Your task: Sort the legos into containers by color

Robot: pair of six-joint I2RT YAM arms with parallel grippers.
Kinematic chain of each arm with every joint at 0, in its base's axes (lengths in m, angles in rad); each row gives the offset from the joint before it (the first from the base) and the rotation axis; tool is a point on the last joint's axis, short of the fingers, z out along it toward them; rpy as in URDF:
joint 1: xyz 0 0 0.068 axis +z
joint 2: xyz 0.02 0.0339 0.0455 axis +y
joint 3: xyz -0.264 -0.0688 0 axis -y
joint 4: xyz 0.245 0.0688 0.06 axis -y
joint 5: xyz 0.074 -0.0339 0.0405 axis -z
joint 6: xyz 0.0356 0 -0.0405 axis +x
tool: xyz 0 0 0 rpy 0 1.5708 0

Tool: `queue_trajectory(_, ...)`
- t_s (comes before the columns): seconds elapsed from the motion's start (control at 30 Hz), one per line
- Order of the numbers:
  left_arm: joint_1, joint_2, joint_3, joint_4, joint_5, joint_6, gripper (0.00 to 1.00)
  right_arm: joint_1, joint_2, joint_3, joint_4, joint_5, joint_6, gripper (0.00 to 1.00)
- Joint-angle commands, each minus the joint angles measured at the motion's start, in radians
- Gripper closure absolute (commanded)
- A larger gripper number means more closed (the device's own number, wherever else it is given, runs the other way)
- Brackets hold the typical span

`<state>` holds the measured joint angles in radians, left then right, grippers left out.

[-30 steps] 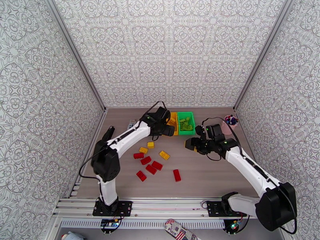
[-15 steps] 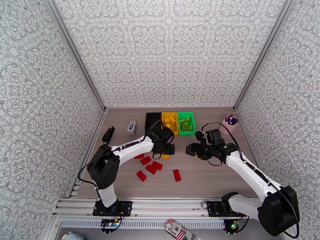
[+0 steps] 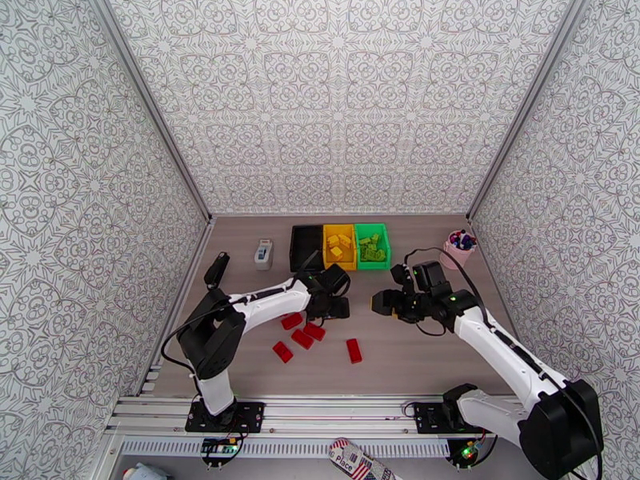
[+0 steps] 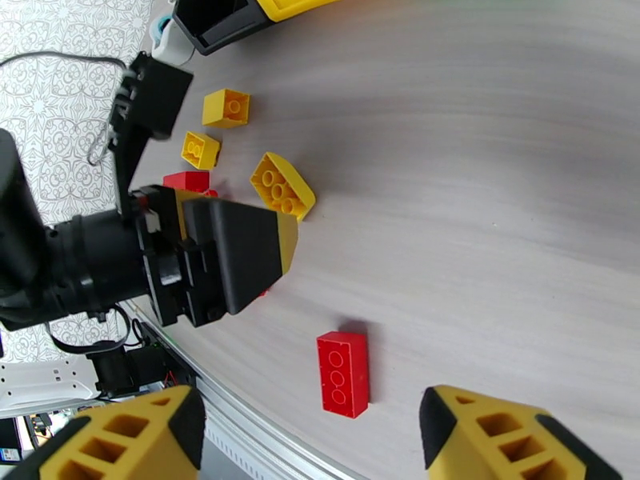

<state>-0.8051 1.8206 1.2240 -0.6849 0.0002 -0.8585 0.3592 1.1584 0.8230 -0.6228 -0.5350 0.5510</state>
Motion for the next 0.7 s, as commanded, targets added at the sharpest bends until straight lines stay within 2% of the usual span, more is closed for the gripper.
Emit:
queue_trajectory(0.0,-0.006,0.001,-0.017,0.056,0.027,-0.038,0.18,0.007,-0.010,-0.019,-0.012,0.013,-0.014,0.23)
queue_trajectory(0.43,0.019,0.115,0.082,0.079,0.026,-0.007,0.18,0.007,-0.019,-0.025,-0.013,0.027,-0.016,0.21)
queue_trajectory(0.67,0.023,0.184,0.170,-0.011,-0.028,0.051,0.20,0.007,-0.005,-0.040,0.006,0.027,-0.011,0.21)
